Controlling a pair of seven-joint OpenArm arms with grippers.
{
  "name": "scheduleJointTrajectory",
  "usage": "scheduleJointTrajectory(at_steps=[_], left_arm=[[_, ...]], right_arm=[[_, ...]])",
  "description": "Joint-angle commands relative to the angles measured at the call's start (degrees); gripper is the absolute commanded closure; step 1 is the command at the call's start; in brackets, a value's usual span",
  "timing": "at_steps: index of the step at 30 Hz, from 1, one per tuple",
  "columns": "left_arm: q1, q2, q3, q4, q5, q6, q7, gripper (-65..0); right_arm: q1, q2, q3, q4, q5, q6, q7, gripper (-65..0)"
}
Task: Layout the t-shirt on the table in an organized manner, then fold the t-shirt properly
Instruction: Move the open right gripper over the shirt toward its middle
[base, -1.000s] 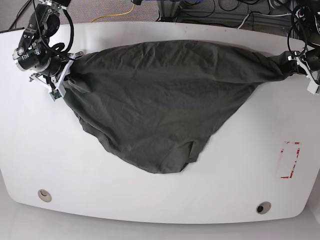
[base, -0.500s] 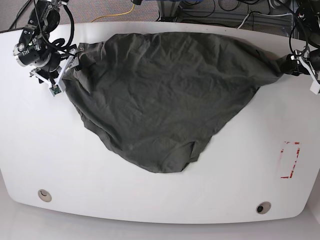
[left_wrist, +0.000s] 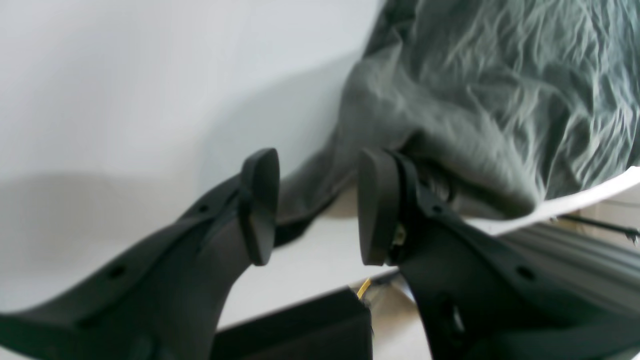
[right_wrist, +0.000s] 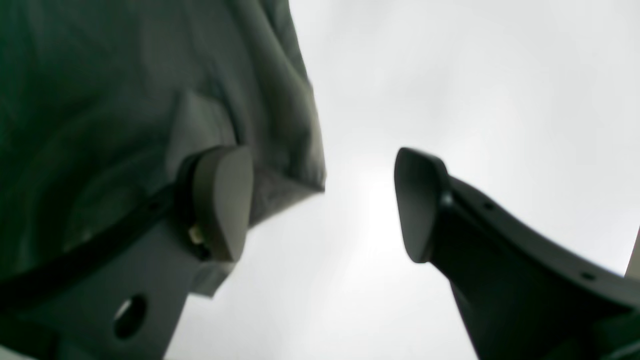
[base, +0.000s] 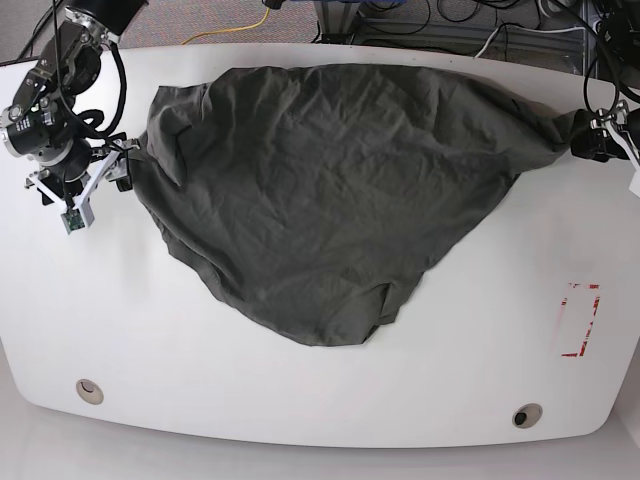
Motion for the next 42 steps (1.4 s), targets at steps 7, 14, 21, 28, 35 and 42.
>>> scheduleJointTrajectory(at_steps=[7,14,21,28,35,42], left_arm=[[-4.51,-3.16,-6.20,0.79,-1.23,-0.35,-1.05,-24.7],[-10.31,-4.21,-8.83,0.35,-1.05,-0.17,-1.05,-24.9],[-14.89,-5.09,-9.71,0.35,0.44,-0.08,-1.05,-24.9],[-16.03,-4.92,-15.60,0.35,3.69,-0.08,-1.05,-24.7],[-16.20,-4.92,-19.12,0.44,9.41,-0.26,-1.05,-24.6],[-15.85,-4.92,-19.82,0.52,11.43,-0.35,-1.05,-24.4]], right_arm=[[7.30,-1.33,-10.34,-1.16,-0.48,-0.05,0.78,-43.1],[10.82,-2.91,-13.94,-5.73,-4.52,-0.05,2.98,-43.1],[11.08,-2.82,-21.41,-8.37,-1.71,-0.05,4.39,-42.8],[10.91,-5.55,-35.04,-8.63,0.49,-0.05,5.80,-42.0],[11.17,-11.53,-40.40,-11.00,-3.38,-0.05,8.35,-21.2],[13.11,-15.66,-46.12,-18.83,-3.73,-0.05,9.84,-5.4]])
